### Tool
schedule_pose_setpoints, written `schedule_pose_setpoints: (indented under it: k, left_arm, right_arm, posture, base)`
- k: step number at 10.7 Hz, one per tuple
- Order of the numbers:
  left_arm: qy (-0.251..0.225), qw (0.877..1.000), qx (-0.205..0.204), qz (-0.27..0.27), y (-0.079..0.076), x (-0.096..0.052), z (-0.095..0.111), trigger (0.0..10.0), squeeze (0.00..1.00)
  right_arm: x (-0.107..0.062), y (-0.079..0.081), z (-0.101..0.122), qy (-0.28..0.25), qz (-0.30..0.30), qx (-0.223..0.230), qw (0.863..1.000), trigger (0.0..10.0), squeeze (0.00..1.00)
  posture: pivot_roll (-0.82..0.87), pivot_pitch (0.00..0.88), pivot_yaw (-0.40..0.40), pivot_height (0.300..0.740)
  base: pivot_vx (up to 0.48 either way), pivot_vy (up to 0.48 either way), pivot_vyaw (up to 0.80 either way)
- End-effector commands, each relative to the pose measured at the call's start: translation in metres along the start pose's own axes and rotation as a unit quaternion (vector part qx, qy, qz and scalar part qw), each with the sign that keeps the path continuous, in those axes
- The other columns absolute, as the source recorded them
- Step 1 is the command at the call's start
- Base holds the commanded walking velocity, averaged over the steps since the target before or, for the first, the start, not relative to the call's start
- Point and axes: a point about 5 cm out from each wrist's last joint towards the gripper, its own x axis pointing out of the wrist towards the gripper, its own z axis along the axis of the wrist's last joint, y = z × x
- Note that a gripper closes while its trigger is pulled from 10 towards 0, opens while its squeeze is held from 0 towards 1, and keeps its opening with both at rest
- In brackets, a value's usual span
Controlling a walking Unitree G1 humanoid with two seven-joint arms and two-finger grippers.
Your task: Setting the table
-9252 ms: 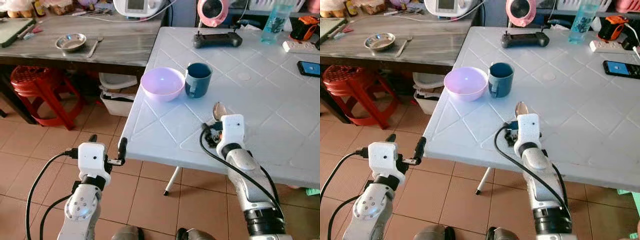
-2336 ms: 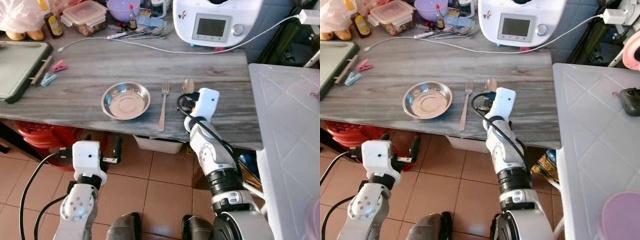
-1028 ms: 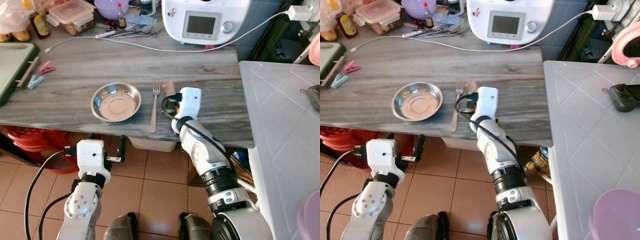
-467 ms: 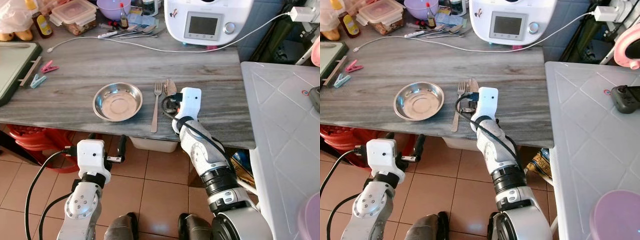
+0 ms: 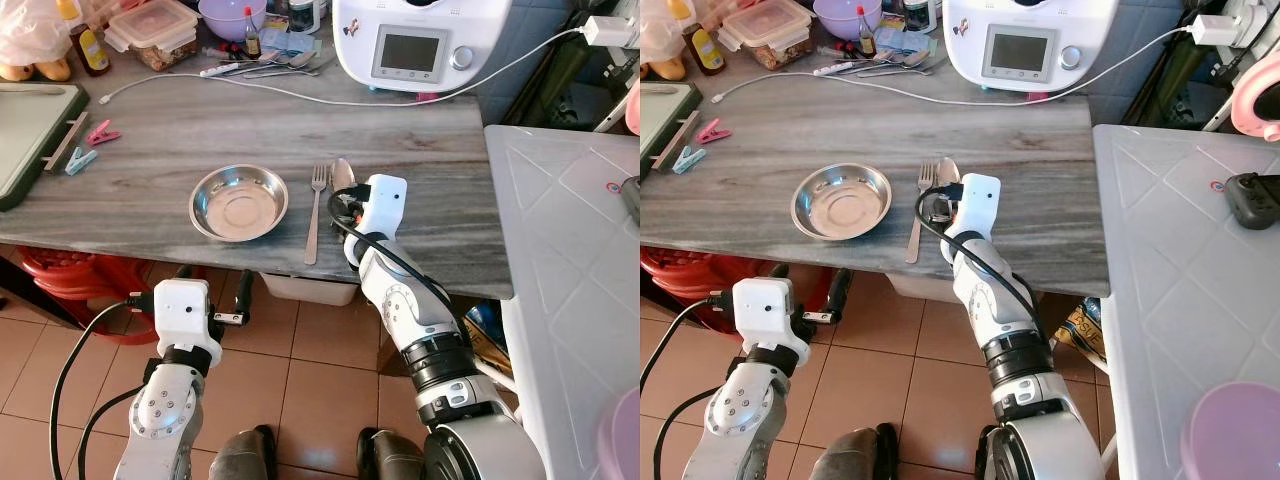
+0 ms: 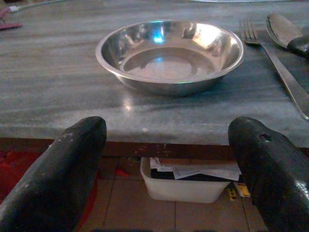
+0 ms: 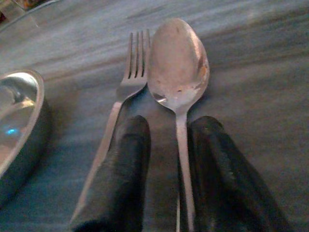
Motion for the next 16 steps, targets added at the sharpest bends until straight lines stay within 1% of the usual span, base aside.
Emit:
schedule_pose_setpoints:
  k: [1,3,5,7,8,9,10,11,12,13,14,15,16]
  left_arm:
    - [0.007,1.0,0.003,0.001,0.001,-0.001,-0.003,10.0,0.0]
    - [0.005,1.0,0.003,0.001,0.001,0.0,-0.003,10.0,0.0]
    - [0.003,1.0,0.004,0.002,0.002,0.001,-0.002,10.0,0.0]
    - [-0.001,1.0,0.005,0.003,0.004,0.001,-0.001,10.0,0.0]
    - [-0.002,1.0,0.007,0.004,0.006,0.002,-0.001,10.0,0.0]
    - [-0.003,1.0,0.007,0.006,0.006,0.003,-0.001,10.0,0.0]
    - [-0.004,1.0,0.008,0.007,0.007,0.003,-0.001,10.0,0.0]
    - [-0.003,1.0,0.007,0.008,0.007,0.002,-0.001,10.0,0.0]
    - [-0.002,1.0,0.005,0.004,0.005,0.002,-0.001,10.0,0.0]
    - [-0.003,1.0,0.005,0.0,0.005,0.002,-0.001,10.0,0.0]
    - [-0.003,1.0,0.006,0.0,0.005,0.002,-0.001,10.0,0.0]
    - [-0.002,1.0,0.008,0.001,0.007,0.001,0.0,10.0,0.0]
    - [-0.001,1.0,0.009,0.001,0.007,0.0,0.0,10.0,0.0]
  right_arm:
    - [0.0,0.041,-0.012,0.027,0.042,0.049,0.998,10.0,1.0]
    - [-0.004,0.04,0.003,-0.009,0.056,0.033,0.998,10.0,1.0]
    - [-0.009,0.035,0.009,-0.027,0.061,0.027,0.997,10.0,1.0]
    - [-0.018,0.026,0.026,-0.086,0.065,0.015,0.994,10.0,1.0]
    - [-0.023,0.017,0.034,-0.113,0.06,-0.016,0.992,10.0,1.0]
    - [-0.028,0.009,0.038,-0.124,0.049,-0.04,0.99,10.0,1.0]
    - [-0.035,-0.013,0.038,-0.119,0.003,-0.066,0.991,10.0,1.0]
    - [-0.044,-0.034,0.033,-0.112,-0.031,-0.095,0.989,10.0,1.0]
    - [-0.053,-0.057,0.021,-0.086,-0.073,-0.119,0.986,10.0,1.0]
    - [-0.059,-0.071,0.008,-0.056,-0.095,-0.126,0.986,10.0,1.0]
    - [-0.06,-0.072,0.006,-0.048,-0.096,-0.132,0.985,10.0,1.0]
    - [-0.063,-0.075,-0.006,-0.01,-0.097,-0.131,0.987,10.0,1.0]
    - [-0.065,-0.074,-0.012,0.013,-0.092,-0.136,0.986,10.0,1.0]
  posture:
    - [0.09,0.194,0.032,0.74]
    - [0.09,0.187,0.03,0.74]
    - [0.1,0.179,0.033,0.74]
    - [0.09,0.17,0.035,0.74]
    - [0.09,0.159,0.036,0.74]
    - [0.09,0.154,0.034,0.74]
    - [0.09,0.154,0.033,0.74]
    - [0.08,0.158,0.033,0.74]
    - [0.08,0.164,0.038,0.74]
    - [0.08,0.168,0.043,0.74]
    - [0.08,0.168,0.044,0.74]
    - [0.09,0.171,0.043,0.74]
    - [0.09,0.175,0.044,0.74]
  base:
    - [0.0,0.0,0.0]
    - [0.0,0.0,0.0]
    - [0.0,0.0,0.0]
    - [0.0,0.0,0.0]
    - [0.0,0.0,0.0]
    - [0.0,0.0,0.0]
    - [0.0,0.0,0.0]
    - [0.0,0.0,0.0]
    - [0.0,0.0,0.0]
    - [0.0,0.0,0.0]
    - [0.0,0.0,0.0]
    - [0.0,0.0,0.0]
    - [0.0,0.0,0.0]
